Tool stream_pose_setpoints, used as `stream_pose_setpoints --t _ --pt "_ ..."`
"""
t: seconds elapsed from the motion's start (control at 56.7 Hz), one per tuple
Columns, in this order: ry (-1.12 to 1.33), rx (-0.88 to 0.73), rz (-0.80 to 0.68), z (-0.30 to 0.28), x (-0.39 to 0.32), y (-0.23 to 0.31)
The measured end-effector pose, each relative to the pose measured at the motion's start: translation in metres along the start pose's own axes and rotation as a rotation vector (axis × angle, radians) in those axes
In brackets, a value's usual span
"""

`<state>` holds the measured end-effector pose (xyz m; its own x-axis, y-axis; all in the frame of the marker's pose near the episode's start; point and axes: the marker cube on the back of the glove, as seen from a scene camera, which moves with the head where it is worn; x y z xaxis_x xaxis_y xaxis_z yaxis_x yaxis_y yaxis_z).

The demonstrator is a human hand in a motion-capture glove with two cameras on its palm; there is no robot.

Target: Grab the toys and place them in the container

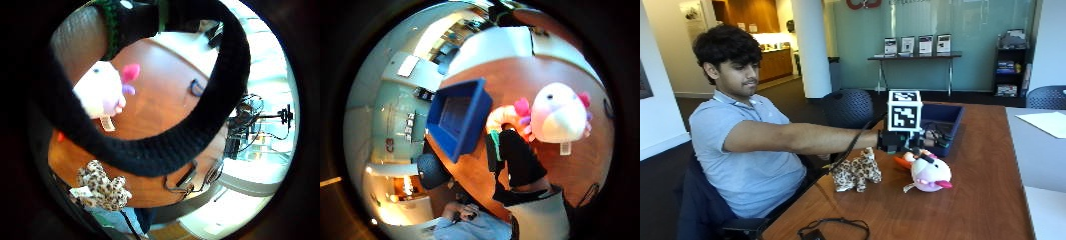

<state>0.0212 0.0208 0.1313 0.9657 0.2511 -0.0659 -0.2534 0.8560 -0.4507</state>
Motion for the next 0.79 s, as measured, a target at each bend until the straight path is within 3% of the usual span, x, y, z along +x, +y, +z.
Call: stream_pose_setpoints --t 0.141,0.247,0.423,0.793 --pt "0.061 -0.165 0.063 0.05 0.007 -0.019" --pt "-0.039 -0.258 0.019 0.076 0.012 -0.026" --pt "-0.093 0.019 -0.031 0.066 0.014 -0.036" --pt "-0.109 0.169 -0.085 -0.006 -0.029 -0.033"
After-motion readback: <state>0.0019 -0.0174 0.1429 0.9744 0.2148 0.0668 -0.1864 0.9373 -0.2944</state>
